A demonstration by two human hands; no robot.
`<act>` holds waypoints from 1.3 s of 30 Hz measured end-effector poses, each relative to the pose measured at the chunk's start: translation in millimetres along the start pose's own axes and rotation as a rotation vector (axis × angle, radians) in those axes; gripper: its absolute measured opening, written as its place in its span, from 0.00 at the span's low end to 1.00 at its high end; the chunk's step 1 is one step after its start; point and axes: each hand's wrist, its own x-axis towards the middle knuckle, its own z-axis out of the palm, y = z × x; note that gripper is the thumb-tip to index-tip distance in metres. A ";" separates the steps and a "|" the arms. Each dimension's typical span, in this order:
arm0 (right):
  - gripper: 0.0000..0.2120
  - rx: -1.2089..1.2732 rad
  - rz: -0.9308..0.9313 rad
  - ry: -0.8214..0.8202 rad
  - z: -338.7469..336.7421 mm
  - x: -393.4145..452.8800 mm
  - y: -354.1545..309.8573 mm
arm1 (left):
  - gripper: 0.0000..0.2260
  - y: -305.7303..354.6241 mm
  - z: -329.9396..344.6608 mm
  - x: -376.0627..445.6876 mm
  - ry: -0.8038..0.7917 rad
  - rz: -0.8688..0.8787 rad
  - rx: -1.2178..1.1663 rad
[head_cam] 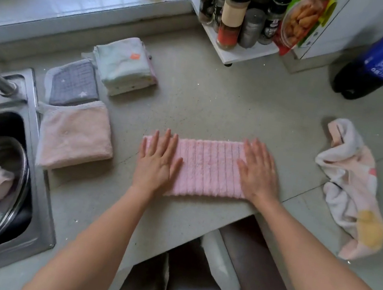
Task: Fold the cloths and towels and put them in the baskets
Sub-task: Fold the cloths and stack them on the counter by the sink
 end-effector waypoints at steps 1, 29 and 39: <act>0.28 -0.013 0.062 -0.018 -2.5 -1.5 7.2 | 0.28 -2.6 -2.3 0.5 -0.026 -0.045 -0.013; 0.31 0.024 -0.184 -0.077 7.2 -19.1 -72.4 | 0.08 -0.6 -55.1 -25.8 0.016 -0.660 -1.254; 0.26 0.274 -0.258 -0.166 -21.9 -13.1 -55.3 | 0.08 33.6 -94.4 -15.0 0.010 -0.578 -1.208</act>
